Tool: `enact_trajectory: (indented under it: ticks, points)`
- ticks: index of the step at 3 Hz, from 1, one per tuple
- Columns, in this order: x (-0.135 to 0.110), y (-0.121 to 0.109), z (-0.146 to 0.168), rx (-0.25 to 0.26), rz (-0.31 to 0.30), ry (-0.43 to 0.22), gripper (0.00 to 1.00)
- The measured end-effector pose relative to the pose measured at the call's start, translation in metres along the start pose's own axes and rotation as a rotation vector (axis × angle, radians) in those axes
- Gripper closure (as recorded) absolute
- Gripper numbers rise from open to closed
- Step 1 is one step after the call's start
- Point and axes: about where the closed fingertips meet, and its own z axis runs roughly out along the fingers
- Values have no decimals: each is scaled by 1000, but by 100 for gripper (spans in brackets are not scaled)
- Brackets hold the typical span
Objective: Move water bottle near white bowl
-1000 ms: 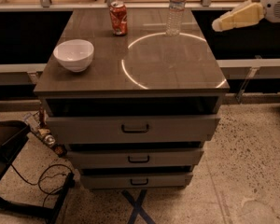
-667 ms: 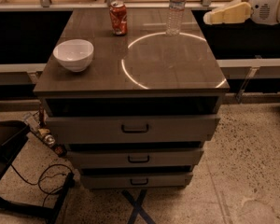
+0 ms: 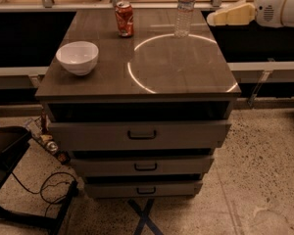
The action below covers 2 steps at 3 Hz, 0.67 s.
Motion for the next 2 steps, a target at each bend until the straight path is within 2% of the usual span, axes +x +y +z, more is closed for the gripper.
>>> enact_trajectory:
  ticks: [1, 2]
  points:
    - [15, 0, 38, 71, 79, 12, 0]
    - [41, -21, 72, 156, 168, 5, 0]
